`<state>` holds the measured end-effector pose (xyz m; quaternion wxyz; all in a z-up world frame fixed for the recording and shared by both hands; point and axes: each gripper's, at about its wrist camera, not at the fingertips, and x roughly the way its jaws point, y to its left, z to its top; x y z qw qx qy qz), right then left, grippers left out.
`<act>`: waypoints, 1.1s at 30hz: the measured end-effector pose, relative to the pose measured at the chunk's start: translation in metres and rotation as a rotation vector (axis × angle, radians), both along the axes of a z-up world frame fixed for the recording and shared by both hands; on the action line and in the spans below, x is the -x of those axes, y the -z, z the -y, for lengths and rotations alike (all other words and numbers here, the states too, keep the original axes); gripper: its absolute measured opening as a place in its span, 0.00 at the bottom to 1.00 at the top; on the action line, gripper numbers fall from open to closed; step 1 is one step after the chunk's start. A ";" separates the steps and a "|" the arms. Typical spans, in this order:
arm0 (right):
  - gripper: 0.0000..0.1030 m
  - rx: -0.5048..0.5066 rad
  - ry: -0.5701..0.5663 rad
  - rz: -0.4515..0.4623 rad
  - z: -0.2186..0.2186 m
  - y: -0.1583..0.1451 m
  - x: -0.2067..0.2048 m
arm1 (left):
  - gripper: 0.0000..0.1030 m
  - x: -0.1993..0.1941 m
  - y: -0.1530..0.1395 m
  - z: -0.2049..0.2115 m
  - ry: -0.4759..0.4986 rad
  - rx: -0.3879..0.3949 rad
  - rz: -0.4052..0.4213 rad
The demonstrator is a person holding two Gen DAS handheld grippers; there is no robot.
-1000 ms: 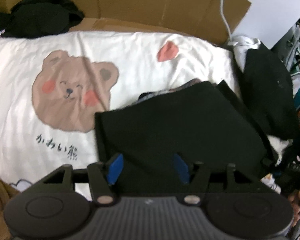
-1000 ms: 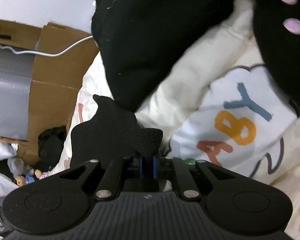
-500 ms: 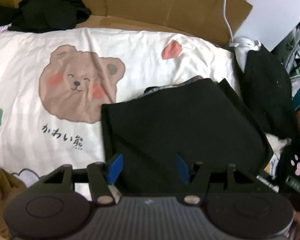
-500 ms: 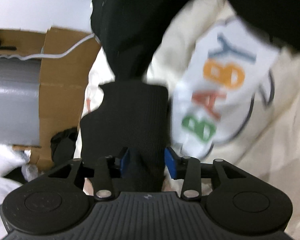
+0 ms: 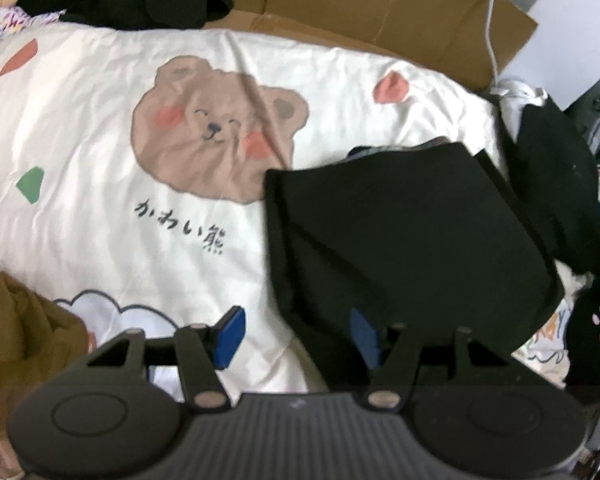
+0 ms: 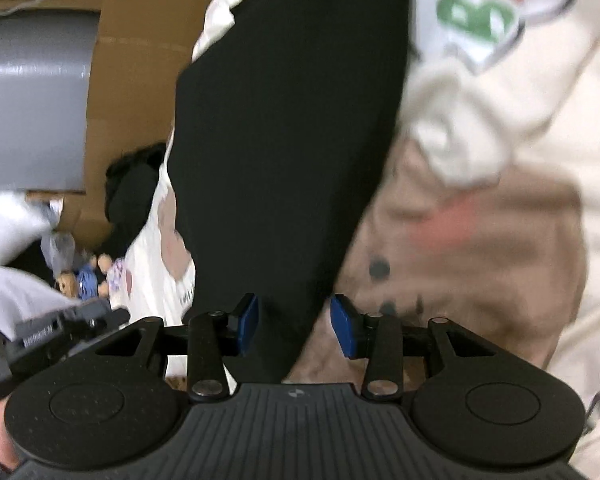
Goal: Fold clothes
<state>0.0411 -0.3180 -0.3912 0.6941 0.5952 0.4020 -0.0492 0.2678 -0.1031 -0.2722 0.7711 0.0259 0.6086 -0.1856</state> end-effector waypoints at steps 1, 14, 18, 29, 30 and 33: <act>0.43 -0.007 -0.004 0.004 -0.005 0.002 0.000 | 0.60 0.000 0.002 -0.001 -0.001 0.001 -0.004; 0.43 -0.037 -0.073 0.062 -0.039 0.010 -0.025 | 0.60 -0.002 0.027 -0.007 0.015 0.007 -0.036; 0.43 -0.054 -0.075 0.052 -0.049 0.015 -0.034 | 0.60 -0.004 0.037 -0.007 0.018 0.001 -0.054; 0.07 -0.053 -0.064 -0.002 -0.052 0.017 -0.024 | 0.60 -0.004 0.015 -0.007 0.036 -0.005 -0.028; 0.07 -0.055 -0.069 -0.002 -0.054 0.015 -0.024 | 0.60 -0.003 0.011 -0.007 0.035 -0.004 -0.023; 0.07 -0.057 -0.095 0.000 -0.057 0.010 -0.024 | 0.60 -0.002 0.003 -0.009 0.032 0.000 -0.012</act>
